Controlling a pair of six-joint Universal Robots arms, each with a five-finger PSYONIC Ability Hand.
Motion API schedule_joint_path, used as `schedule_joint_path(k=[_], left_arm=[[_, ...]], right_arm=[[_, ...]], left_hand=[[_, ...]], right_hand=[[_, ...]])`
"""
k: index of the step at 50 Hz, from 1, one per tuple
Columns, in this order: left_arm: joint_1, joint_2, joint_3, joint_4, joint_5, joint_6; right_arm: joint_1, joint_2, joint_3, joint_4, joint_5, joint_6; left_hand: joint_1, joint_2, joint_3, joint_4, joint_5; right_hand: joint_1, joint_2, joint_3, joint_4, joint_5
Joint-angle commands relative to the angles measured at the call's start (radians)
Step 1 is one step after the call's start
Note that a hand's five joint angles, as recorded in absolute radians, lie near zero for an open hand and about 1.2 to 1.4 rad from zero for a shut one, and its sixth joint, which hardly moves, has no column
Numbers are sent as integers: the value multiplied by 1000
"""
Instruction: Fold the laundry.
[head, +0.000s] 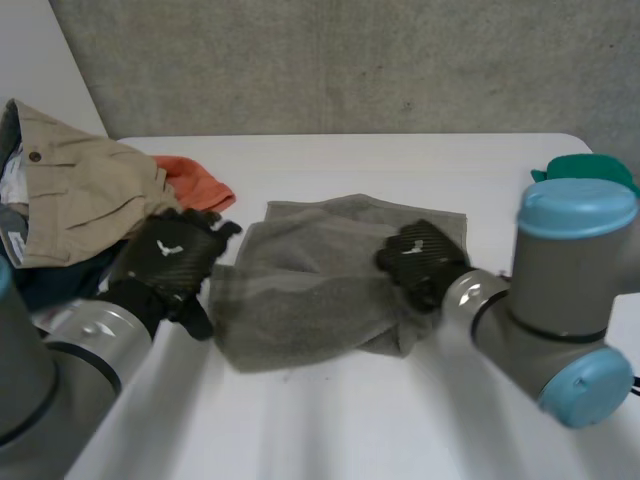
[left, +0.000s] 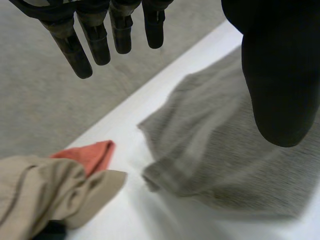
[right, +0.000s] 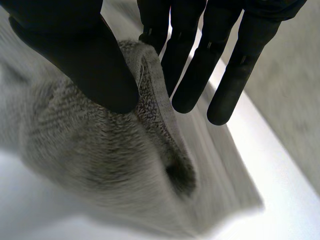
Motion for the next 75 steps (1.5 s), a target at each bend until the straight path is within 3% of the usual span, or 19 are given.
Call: schedule_joint_path(k=[1,6,7,8,10,11,21,29,36,41,45,61,69,70,74,75], left_arm=[[88,88,9,-1,4,-23],[128,111,11,-4,13,-46],[135,116,9,-7,16,-53],[139,117,9,-8,18,-56],[148,119,6,-15,21,-60],[154,119,5,-19,23,-63],[168,114,9,-22,49,-69],[82,93,20,-64,78,-106],[-47,-42,90,-146,23,-156],[-116,-163,158,-206,-84,-170],[-160,-219,176,-232,-137,-178],[-315,-357,227,-124,-164,-208],[-360,-453,314,-82,-174,-207],[-361,-466,325,-81,-174,-205],[-357,-533,386,-84,-180,-198],[-351,-559,412,-90,-189,-193]], right_arm=[[223,13,0,-35,-148,-126],[333,79,-13,-29,-186,-189],[349,93,-21,-26,-179,-198],[350,96,-27,-26,-173,-200],[347,93,-32,-29,-162,-194],[340,78,-33,-32,-159,-179],[179,-120,-23,-32,-133,12],[27,-171,-108,77,-126,53],[-18,-42,-266,170,-218,-189],[-27,90,-396,255,-312,-394],[-22,177,-482,298,-337,-477],[-24,417,-625,441,-350,-669],[-36,443,-636,370,-331,-617],[-38,444,-636,359,-329,-606],[-42,444,-627,307,-326,-553],[-44,444,-625,284,-326,-531]], left_hand=[[-22,-26,-29,-26,-47],[-22,-26,-29,-26,-47],[-22,-26,-29,-26,-47],[-22,-26,-29,-26,-47],[-22,-26,-29,-26,-47],[-22,-26,-29,-26,-47],[-22,-26,-29,-26,-47],[-22,-26,-29,-26,-47],[-22,-26,-29,-26,-47],[-22,-26,-29,-26,-47],[-22,-26,-29,-26,-47],[-22,-26,-29,-26,-47],[-22,-26,-29,-26,-47],[10,6,3,6,-14],[479,475,472,475,454],[864,860,857,860,839]], right_hand=[[282,221,211,201,243],[282,221,211,201,243],[-166,-227,-237,-247,-205],[-423,-485,-494,-504,-462],[-853,-914,-923,-933,-891],[-940,-1001,-1011,-1020,-979],[-940,-1001,-1011,-1020,-979],[-940,-1001,-1011,-1020,-979],[-940,-1001,-1011,-1020,-979],[-940,-1001,-1011,-1020,-979],[-940,-1001,-1011,-1020,-979],[-940,-1001,-1011,-1020,-979],[-647,-708,-717,-727,-685],[-597,-658,-667,-677,-635],[-192,-253,-263,-272,-231],[21,-40,-50,-59,-18]])
